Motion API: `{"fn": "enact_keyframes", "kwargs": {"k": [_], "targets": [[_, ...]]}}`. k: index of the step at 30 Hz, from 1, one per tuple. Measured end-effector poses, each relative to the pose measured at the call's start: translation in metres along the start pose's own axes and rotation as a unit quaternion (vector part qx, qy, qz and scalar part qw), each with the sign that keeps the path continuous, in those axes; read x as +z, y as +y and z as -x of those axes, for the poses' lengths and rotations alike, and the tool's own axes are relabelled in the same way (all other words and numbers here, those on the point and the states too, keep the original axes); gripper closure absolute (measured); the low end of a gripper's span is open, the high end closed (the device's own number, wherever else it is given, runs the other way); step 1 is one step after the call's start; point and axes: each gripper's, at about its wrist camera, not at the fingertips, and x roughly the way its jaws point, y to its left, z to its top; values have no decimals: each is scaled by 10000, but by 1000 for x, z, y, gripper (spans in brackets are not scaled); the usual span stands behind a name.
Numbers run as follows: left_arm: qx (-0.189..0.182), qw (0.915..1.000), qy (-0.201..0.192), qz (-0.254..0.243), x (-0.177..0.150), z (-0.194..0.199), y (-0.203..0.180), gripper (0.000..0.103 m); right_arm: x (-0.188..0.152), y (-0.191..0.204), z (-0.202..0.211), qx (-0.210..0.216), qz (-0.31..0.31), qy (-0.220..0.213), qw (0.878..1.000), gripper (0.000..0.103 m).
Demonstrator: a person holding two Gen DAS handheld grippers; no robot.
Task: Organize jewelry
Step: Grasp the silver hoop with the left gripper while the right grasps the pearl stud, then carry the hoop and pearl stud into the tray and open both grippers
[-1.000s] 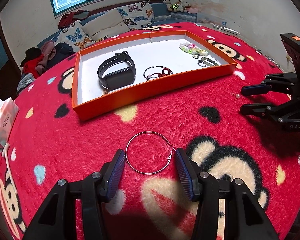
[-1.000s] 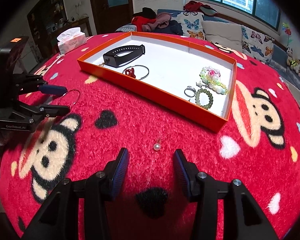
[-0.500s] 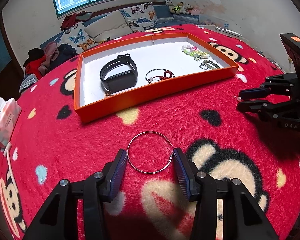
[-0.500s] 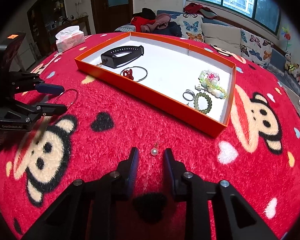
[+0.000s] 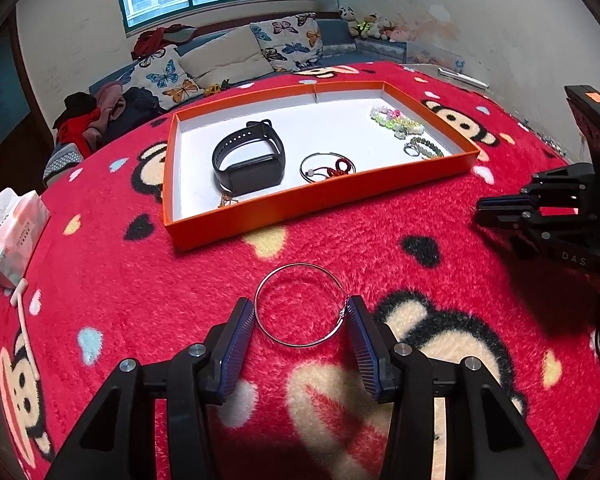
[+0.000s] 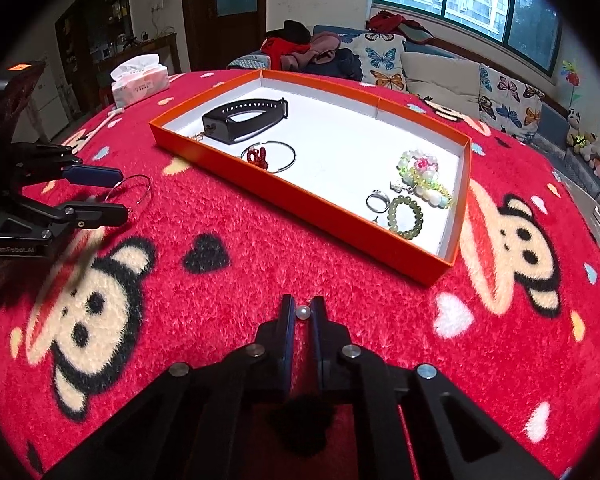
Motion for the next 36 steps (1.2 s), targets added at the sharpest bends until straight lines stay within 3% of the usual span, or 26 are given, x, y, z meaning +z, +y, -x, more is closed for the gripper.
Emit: {"fn": "enact_keyframes", "kwargs": {"k": [6,14,26,36], "targets": [[2,9998,-199,91,17,11,2,52,11,-9,19,116,-144,-288,9994,93],[-21,9987,-467,179,63,9,4,52,42,-31,18,-60,-250,-608,9978,93],[-218,9990,-377,65,124,-40,-7,52,53,-57,-14,-248,-421,-432,9979,93],[-215,9996,-166,4,132,-73,-17,51,52,-62,-20,-214,-444,-365,9981,93]]}}
